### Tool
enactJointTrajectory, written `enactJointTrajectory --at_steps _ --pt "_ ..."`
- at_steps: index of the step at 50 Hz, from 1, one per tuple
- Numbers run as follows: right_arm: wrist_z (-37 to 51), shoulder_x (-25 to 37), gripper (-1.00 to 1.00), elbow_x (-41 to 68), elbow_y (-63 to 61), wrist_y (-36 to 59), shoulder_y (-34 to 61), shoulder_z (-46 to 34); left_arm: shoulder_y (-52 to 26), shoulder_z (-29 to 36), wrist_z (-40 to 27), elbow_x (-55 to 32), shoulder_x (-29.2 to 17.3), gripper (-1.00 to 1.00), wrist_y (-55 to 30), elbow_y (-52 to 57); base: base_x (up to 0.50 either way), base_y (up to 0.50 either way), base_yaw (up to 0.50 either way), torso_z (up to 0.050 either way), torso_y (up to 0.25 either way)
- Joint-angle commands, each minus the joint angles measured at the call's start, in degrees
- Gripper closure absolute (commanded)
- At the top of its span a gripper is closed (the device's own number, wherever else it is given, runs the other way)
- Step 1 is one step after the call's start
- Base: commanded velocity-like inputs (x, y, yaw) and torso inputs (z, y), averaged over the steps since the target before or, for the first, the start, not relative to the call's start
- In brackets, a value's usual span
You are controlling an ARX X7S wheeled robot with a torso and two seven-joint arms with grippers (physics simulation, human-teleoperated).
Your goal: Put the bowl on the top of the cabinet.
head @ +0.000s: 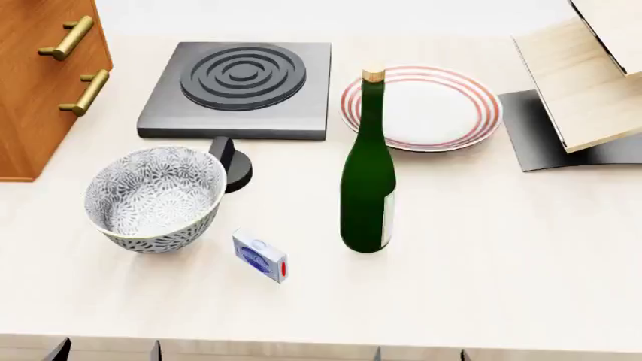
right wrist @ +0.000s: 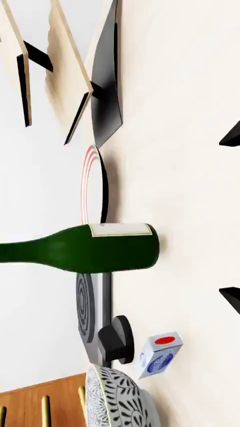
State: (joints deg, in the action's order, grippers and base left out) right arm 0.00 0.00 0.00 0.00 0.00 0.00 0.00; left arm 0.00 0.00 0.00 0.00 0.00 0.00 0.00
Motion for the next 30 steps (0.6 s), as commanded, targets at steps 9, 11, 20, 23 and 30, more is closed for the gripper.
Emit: enactJointTrajectory --at_steps 9,11,20,23,30 --pt "3.6 2.6 -1.0 1.0 -1.6 1.4 -0.6 -2.5 0.2 3.9 -2.7 -0.7 -2.4 -1.0 -0.3 1.0 0.0 0.0 0.0 0.0 0.0" --pt "4.0 2.8 -1.0 1.0 -3.2 2.0 -0.9 -2.8 0.4 4.1 -3.2 -0.8 -2.7 -1.0 -1.0 2.3 0.0 0.0 0.0 0.0 0.0" --pt "5.3 4.4 -1.0 0.6 -13.4 7.3 -1.5 -4.2 0.3 4.9 -5.4 -0.3 -3.7 -1.0 -5.5 9.8 0.0 0.0 0.0 0.0 0.0" --pt "5.7 4.7 -1.0 0.4 -16.7 9.9 -0.5 -4.4 -0.9 5.2 -5.9 -0.1 -4.0 -1.0 -8.4 13.0 0.0 0.0 0.0 0.0 0.0" --pt "6.3 5.8 -1.0 -0.2 -22.9 14.1 0.9 -5.0 -2.3 6.2 -6.8 0.5 -4.7 -1.0 -11.9 17.6 0.0 0.0 0.0 0.0 0.0"
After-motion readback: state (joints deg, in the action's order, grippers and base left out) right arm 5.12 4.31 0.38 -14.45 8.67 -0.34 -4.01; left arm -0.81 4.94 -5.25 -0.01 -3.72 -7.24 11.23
